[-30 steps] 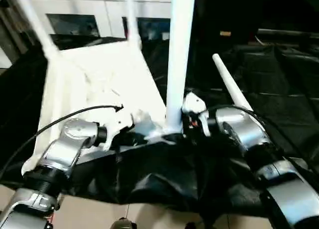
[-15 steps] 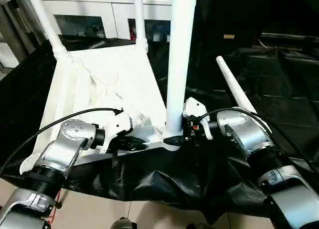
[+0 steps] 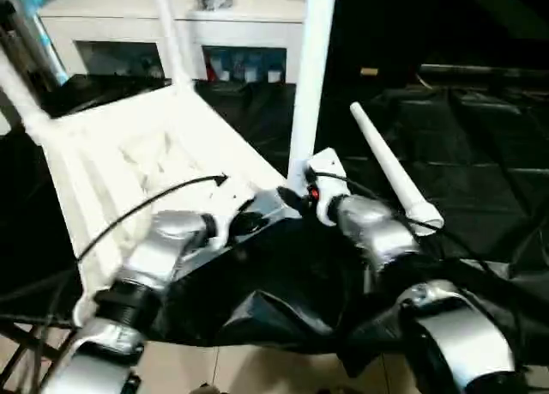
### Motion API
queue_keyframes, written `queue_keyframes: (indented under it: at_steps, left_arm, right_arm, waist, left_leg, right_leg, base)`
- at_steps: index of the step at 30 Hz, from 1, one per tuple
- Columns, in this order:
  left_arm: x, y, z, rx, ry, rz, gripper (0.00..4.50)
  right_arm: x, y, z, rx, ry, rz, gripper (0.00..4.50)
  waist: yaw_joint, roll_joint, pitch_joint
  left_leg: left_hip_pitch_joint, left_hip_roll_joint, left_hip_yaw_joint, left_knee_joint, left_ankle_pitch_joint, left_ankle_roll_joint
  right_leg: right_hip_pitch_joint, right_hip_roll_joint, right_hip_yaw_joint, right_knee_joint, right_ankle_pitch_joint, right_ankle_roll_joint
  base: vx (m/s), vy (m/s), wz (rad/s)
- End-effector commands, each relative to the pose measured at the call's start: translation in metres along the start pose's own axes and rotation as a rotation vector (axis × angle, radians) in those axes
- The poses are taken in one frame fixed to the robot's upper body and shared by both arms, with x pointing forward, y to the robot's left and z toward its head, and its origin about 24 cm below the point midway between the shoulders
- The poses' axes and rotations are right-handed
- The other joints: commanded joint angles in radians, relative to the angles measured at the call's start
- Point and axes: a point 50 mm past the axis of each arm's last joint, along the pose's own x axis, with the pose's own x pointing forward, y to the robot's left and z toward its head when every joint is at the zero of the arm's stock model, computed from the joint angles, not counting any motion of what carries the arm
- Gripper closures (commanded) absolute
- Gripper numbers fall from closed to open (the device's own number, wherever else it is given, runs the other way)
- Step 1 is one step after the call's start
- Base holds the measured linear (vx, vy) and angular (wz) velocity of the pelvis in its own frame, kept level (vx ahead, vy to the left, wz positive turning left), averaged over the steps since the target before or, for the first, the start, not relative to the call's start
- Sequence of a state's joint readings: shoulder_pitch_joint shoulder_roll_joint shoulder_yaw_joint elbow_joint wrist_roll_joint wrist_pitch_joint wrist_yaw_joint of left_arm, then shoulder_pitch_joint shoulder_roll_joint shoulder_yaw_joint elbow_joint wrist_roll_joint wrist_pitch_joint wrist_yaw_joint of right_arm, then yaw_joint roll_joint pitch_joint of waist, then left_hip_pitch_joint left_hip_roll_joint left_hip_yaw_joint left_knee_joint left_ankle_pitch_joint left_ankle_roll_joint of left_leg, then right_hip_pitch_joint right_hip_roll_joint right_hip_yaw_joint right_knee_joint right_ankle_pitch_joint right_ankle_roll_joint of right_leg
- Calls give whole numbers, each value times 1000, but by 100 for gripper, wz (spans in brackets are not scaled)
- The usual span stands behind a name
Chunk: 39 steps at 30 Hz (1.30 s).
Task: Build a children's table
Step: Rotate leg to tighten
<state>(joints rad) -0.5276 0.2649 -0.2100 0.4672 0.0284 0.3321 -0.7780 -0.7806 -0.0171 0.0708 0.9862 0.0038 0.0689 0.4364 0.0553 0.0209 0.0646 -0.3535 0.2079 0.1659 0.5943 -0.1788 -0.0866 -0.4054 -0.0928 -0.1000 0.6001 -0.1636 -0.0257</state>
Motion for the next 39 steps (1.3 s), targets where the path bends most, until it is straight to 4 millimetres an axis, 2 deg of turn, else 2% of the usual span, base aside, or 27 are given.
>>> queue_keyframes:
  at_steps: [1, 3, 5, 6, 7, 11, 12, 14, 15, 17, 18, 19, 23, 25, 26, 27, 28, 31, 32, 35, 36, 37, 38, 39]
  left_arm:
    - [15, -17, 27, 51, -119, -68, 450]
    - [14, -20, 26, 60, -114, -94, 450]
    - [11, -21, 25, 73, -115, -120, 450]
    - [10, -21, 24, 73, -114, -129, 450]
    - [8, -21, 23, 82, -114, -140, 450]
    - [-2, -23, 16, 125, -111, -230, 450]
    - [-5, -23, 14, 125, -105, -259, 450]
    - [-11, -23, 9, 138, -82, -309, 450]
    - [-13, -22, 7, 158, -71, -328, 450]
    - [-13, -22, 7, 158, -71, -328, 450]
    - [-16, -21, 6, 176, -62, -347, 450]
    - [-19, -21, 6, 187, -71, -389, 450]
    - [-26, -23, 7, 197, -84, -478, 450]
    - [-29, -24, 9, 189, -96, -511, 450]
    - [-32, -24, 8, 187, -92, -536, 450]
    - [-32, -24, 8, 187, -91, -538, 450]
    - [-33, -24, 8, 191, -84, -543, 450]
    - [-34, -23, 6, 196, -72, -546, 450]
    - [-35, -22, 6, 196, -72, -545, 450]
    - [-36, -20, 5, 198, -70, -542, 450]
    - [-36, -20, 5, 196, -72, -545, 450]
    - [-36, -20, 5, 193, -74, -543, 450]
    - [-36, -20, 4, 191, -75, -542, 450]
    - [-36, -20, 4, 189, -72, -540, 450]
  right_arm:
    - [13, 37, -10, 25, 47, 131, 121]
    - [11, 30, -4, 89, 15, 146, 88]
    - [10, 26, 0, 89, -1, 167, 79]
    - [9, 25, 1, 84, -9, 177, 60]
    - [7, 22, 3, 74, -19, 200, 60]
    - [-6, 12, 8, -40, -35, 339, 21]
    - [-11, 7, 9, -83, -36, 382, 21]
    - [-20, -4, 10, -168, -40, 414, 21]
    - [-25, -10, 11, -190, -35, 424, 21]
    - [-25, -10, 11, -190, -35, 424, 21]
    - [-32, -17, 11, -207, -22, 458, 21]
    - [-40, -20, 11, -230, -1, 538, 21]
    - [-56, -23, 7, -270, 44, 686, 21]
    - [-60, -23, 7, -277, 55, 727, 21]
    - [-62, -22, 7, -280, 58, 750, 21]
    - [-62, -21, 7, -281, 58, 752, 46]
    - [-62, -21, 7, -279, 60, 759, 46]
    - [-63, -19, 5, -279, 77, 777, 67]
    - [-63, -18, 3, -282, 89, 786, 91]
    - [-64, -13, -3, -265, 117, 809, 100]
    - [-64, -12, -3, -261, 117, 815, 122]
    - [-64, -11, -4, -263, 122, 819, 122]
    - [-63, -9, -6, -266, 126, 822, 133]
    - [-63, -8, -7, -266, 125, 819, 139]
  waist:
    - [-2, -3, -65]
    - [-1, -2, -67]
    - [-1, -1, -67]
    - [2, -1, -69]
    - [2, -1, -69]
    - [10, 2, -76]
    - [14, 5, -79]
    - [16, 3, -81]
    - [19, 6, -84]
    - [26, 4, -88]
    - [33, 4, -93]
    - [36, 3, -90]
    - [50, 5, -83]
    - [55, 13, -81]
    - [54, 9, -80]
    - [55, 8, -79]
    - [54, 9, -77]
    - [53, 6, -76]
    - [53, 6, -76]
    - [54, 2, -78]
    - [54, 3, -78]
    - [54, 3, -79]
    - [53, 17, -80]
    - [52, 12, -80]
  left_leg:
    - [8, 7, -9, -75, -367, 7]
    - [8, 12, -9, -79, -361, 14]
    - [8, 12, -7, -80, -357, 15]
    - [5, 14, -6, -81, -342, 17]
    - [5, 14, -6, -81, -342, 17]
    - [2, 18, 1, -77, -284, 38]
    - [3, 20, 6, -71, -251, 46]
    - [1, 20, 7, -68, -231, 54]
    - [-3, 20, 8, -65, -197, 63]
    - [-7, 19, 9, -60, -145, 79]
    - [-10, 18, 9, -55, -112, 92]
    - [-13, 18, 10, -54, -108, 105]
    - [-6, 23, 11, -59, -179, 97]
    - [-1, 25, 10, -61, -215, 79]
    - [-2, 26, 9, -65, -232, 67]
    - [-1, 24, 9, -65, -244, 59]
    - [0, 25, 8, -67, -255, 50]
    - [-3, 23, 7, -68, -260, 43]
    - [-2, 23, 6, -68, -260, 40]
    - [-4, 22, 6, -67, -238, 40]
    - [-5, 22, 6, -67, -225, 43]
    - [-6, 22, 5, -67, -222, 44]
    - [-5, 22, 4, -66, -226, 40]
    - [-4, 22, 5, -66, -230, 38]
  right_leg:
    - [39, -55, 29, -111, -583, -64]
    - [40, -54, 34, -105, -526, -88]
    - [40, -52, 36, -101, -501, -100]
    - [43, -54, 40, -95, -465, -120]
    - [43, -54, 40, -95, -465, -120]
    - [47, -52, 49, -76, -318, -179]
    - [47, -50, 51, -67, -245, -212]
    - [49, -49, 52, -61, -209, -228]
    - [52, -48, 52, -53, -160, -242]
    - [55, -47, 53, -40, -85, -262]
    - [58, -46, 53, -34, -44, -271]
    - [56, -44, 51, -34, -35, -276]
    - [51, -46, 51, -45, -132, -261]
    - [48, -46, 53, -49, -169, -255]
    - [49, -47, 53, -52, -192, -253]
    - [49, -47, 53, -54, -216, -246]
    - [47, -47, 54, -56, -239, -240]
    - [50, -47, 54, -59, -269, -225]
    - [49, -49, 54, -61, -286, -217]
    - [50, -49, 55, -61, -289, -208]
    - [50, -48, 55, -59, -277, -206]
    - [51, -47, 54, -58, -272, -207]
    - [49, -47, 53, -58, -265, -209]
    - [49, -47, 53, -59, -254, -214]
  base:
    - [0, 0, 0]
    - [0, 0, 0]
    - [0, 0, 0]
    - [0, 0, 0]
    - [0, 0, 0]
    - [0, 0, 0]
    - [0, 0, 0]
    - [25, -6, 4]
    - [0, 0, 0]
    - [0, 0, 0]
    - [0, 0, 0]
    - [0, 0, 0]
    - [0, 0, 0]
    - [0, 0, 0]
    - [0, 0, 0]
    - [0, 0, 0]
    - [0, 0, 0]
    - [0, 0, 0]
    - [0, 0, 0]
    - [0, 0, 0]
    - [0, 0, 0]
    - [0, 0, 0]
    - [0, 0, 0]
    - [0, 0, 0]
